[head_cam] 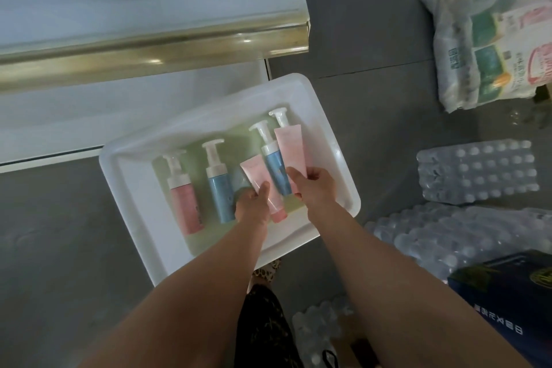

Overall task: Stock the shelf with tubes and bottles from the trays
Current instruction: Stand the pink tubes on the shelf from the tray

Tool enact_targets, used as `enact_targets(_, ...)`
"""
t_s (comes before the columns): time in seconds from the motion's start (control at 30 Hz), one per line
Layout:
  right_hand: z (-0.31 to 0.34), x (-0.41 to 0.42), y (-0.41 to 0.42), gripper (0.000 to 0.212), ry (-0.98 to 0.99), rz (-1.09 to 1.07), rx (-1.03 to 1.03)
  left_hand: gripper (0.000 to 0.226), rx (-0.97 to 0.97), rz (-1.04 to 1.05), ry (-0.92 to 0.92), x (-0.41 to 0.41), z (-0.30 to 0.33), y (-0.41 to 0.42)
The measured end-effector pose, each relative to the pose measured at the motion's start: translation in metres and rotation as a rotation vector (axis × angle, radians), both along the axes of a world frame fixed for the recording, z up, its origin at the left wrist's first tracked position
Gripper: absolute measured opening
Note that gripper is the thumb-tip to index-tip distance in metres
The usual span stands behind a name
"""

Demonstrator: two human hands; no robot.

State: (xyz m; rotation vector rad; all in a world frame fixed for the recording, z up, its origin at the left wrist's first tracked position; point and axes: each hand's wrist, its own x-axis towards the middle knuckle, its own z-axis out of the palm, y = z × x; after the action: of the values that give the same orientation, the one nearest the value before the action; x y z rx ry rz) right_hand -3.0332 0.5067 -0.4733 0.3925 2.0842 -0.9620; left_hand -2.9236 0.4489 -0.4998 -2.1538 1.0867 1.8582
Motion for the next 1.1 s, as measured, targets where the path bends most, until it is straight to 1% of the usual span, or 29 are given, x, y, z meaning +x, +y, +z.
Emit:
enact_targets(0.03,0.005,0.003,0.001,0.041,-0.033,-0.026,-0.03,0.03,-0.019,-0.008,0.032,0.003,0.006,-0.002)
enact_targets(0.07,0.011,0.006,0.002,0.041,-0.064,-0.048,-0.06,0.035,-0.031,-0.018,0.063,0.005,0.011,-0.005)
enact_targets(0.13,0.028,0.011,0.003,0.041,-0.109,-0.069,-0.108,0.054,-0.037,-0.054,0.097,0.014,0.014,-0.009)
enact_targets(0.17,0.037,0.012,0.002,0.042,-0.121,-0.07,-0.132,0.054,-0.037,-0.071,0.112,0.017,0.016,-0.011)
enact_targets(0.23,0.059,0.015,0.001,0.042,-0.141,-0.081,-0.181,0.043,-0.054,-0.09,0.161,0.021,0.031,-0.018)
enact_targets(0.33,0.094,0.017,-0.002,0.036,-0.162,-0.079,-0.27,0.031,-0.077,-0.072,0.241,0.017,0.086,-0.034)
enact_targets(0.43,0.126,0.018,-0.008,0.04,-0.155,-0.079,-0.351,0.034,-0.129,-0.092,0.276,0.014,0.128,-0.051)
enact_targets(0.5,0.15,0.018,-0.012,0.038,-0.14,-0.083,-0.4,0.035,-0.191,-0.127,0.304,0.014,0.155,-0.059)
enact_targets(0.63,0.196,0.019,-0.017,0.026,-0.104,-0.051,-0.511,0.038,-0.269,-0.106,0.434,0.015,0.21,-0.072)
enact_targets(0.7,0.213,0.021,-0.02,0.024,-0.111,-0.018,-0.594,0.039,-0.279,-0.096,0.535,0.017,0.236,-0.077)
enact_targets(0.8,0.237,0.023,-0.025,0.033,-0.112,0.01,-0.711,0.041,-0.306,-0.077,0.648,0.02,0.27,-0.083)
enact_targets(0.87,0.253,0.023,-0.03,0.042,-0.11,0.026,-0.765,0.043,-0.355,-0.06,0.681,0.021,0.292,-0.088)
enact_targets(0.93,0.27,0.023,-0.037,0.044,-0.117,0.055,-0.819,0.043,-0.395,-0.031,0.692,0.021,0.312,-0.092)
enact_targets(1.1,0.314,0.02,-0.056,0.034,-0.159,0.148,-0.975,0.047,-0.48,0.013,0.708,0.019,0.356,-0.102)
